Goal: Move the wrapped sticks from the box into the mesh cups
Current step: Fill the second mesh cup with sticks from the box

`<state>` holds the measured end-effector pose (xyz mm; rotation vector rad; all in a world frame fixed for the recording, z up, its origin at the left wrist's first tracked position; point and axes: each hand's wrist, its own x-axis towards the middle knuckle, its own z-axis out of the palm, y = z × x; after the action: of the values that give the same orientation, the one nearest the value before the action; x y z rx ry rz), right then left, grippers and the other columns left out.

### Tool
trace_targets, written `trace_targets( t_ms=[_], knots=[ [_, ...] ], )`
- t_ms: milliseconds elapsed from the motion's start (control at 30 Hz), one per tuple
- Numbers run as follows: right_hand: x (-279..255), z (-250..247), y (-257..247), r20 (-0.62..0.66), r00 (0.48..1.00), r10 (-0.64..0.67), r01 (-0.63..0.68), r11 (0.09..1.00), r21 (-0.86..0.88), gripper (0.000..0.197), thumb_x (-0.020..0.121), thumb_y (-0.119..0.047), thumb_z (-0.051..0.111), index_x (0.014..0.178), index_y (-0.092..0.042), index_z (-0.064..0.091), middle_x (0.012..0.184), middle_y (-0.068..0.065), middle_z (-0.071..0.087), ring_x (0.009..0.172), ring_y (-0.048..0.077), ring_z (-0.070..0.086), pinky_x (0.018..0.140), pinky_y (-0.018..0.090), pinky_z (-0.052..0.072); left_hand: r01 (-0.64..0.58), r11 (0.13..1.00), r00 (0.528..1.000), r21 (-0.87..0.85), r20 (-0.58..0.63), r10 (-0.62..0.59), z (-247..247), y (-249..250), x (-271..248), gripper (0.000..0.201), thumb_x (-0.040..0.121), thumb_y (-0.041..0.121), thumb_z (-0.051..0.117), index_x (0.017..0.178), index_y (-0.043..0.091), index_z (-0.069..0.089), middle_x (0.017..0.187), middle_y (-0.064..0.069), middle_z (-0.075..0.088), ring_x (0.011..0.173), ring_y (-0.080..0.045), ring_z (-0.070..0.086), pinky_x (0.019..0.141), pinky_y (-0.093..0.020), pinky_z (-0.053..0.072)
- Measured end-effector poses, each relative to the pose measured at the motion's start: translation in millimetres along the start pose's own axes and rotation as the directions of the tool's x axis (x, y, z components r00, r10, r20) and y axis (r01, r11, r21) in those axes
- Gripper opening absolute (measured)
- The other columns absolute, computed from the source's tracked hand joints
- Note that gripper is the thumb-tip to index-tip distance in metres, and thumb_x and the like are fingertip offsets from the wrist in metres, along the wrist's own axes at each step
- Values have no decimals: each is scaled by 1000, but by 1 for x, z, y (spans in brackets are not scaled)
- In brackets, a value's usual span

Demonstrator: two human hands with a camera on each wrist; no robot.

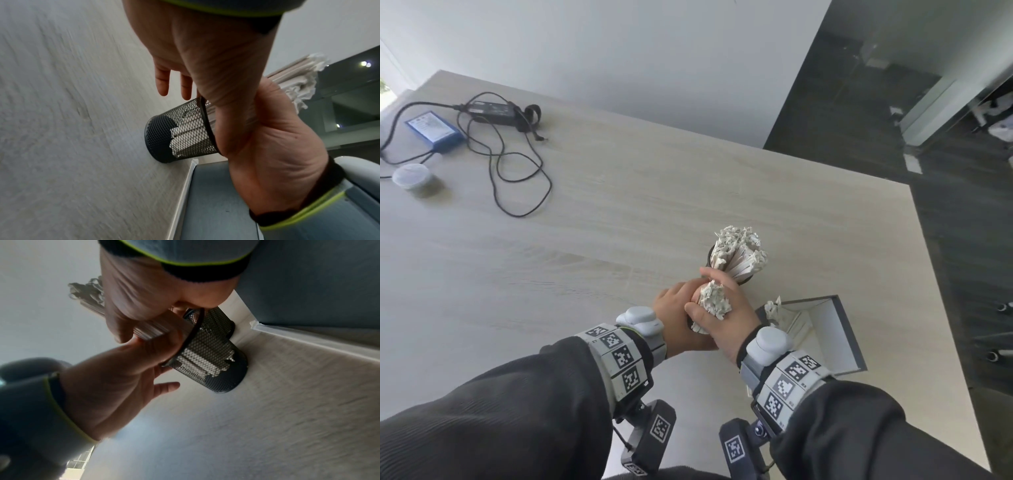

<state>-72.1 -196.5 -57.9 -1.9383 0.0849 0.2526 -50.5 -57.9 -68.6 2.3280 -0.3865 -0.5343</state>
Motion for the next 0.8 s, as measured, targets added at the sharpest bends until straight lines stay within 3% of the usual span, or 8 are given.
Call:
trace_targets(
  t_ms=[167, 233, 367, 433, 500, 567, 667, 800],
  knots=[
    [-3, 0, 2, -39, 999, -19, 20, 1000, 22, 74, 67, -66, 72, 133, -50, 43, 142, -7, 51, 131, 10, 48, 108, 44, 42, 36, 993, 995, 114, 92, -46, 10, -13, 21, 85, 50, 66, 67, 129, 42, 48, 123, 24, 51, 114, -4, 53, 99, -32, 46],
    [-2, 2, 1, -10, 997, -76, 76, 996, -55, 64, 67, -81, 61, 123, -59, 38, 147, -4, 44, 136, 14, 43, 111, 45, 39, -22, 985, 994, 169, 110, 3, 4, -8, 21, 74, 60, 59, 69, 128, 33, 53, 124, 16, 52, 116, -8, 51, 102, -31, 44],
    [-4, 3, 13, 25, 993, -119, 121, 970, -209, 68, 72, -86, 51, 124, -42, 55, 154, -10, 32, 142, 13, 34, 113, 44, 35, -178, 955, 979, 237, 142, 147, -7, 3, 15, 45, 83, 20, 72, 126, 11, 59, 120, 3, 53, 108, -2, 42, 102, -15, 31],
    [-9, 3, 19, 74, 983, -167, 181, 948, -262, 71, 78, -86, 38, 135, -46, 50, 159, -8, 26, 145, 12, 26, 116, 39, 27, -224, 927, 968, 301, 176, 177, -14, 16, 13, 39, 69, 17, 85, 104, 8, 70, 104, 0, 67, 92, -2, 58, 86, -11, 34],
    [-12, 2, 19, 109, 979, -170, 195, 937, -288, 74, 80, -86, 27, 146, -51, 34, 163, -6, 21, 148, 11, 18, 118, 39, 21, -193, 925, 964, 328, 238, 117, -17, 17, 12, 43, 37, 28, 97, 71, 19, 72, 70, 7, 69, 65, -7, 65, 78, -18, 37],
    [-11, 0, 17, 136, 980, -142, 177, 940, -290, 79, 78, -88, 26, 149, -54, 24, 164, -7, 16, 150, 11, 13, 120, 39, 16, -203, 925, 971, 320, 186, 148, -11, 6, 11, 44, 43, 27, 96, 82, 23, 74, 82, 7, 72, 78, -12, 69, 84, -20, 35],
    [-12, -7, 17, 150, 981, -124, 159, 955, -251, 92, 71, -91, 32, 152, -50, 19, 164, -12, 16, 150, 3, 11, 119, 29, 13, -157, 952, 985, 264, 106, 133, -11, 3, 8, 49, 86, 13, 70, 133, 17, 56, 141, -3, 52, 132, -17, 46, 97, -9, 28],
    [-20, -17, 28, -73, 993, -89, 79, 988, -135, 80, 82, -83, 35, 140, -30, 46, 141, -11, 48, 130, -3, 44, 105, 25, 38, -24, 989, 989, 144, 150, 2, -19, 9, 16, 28, 93, 26, 56, 111, 7, 67, 127, -7, 57, 124, -19, 47, 98, -25, 38]
  ],
)
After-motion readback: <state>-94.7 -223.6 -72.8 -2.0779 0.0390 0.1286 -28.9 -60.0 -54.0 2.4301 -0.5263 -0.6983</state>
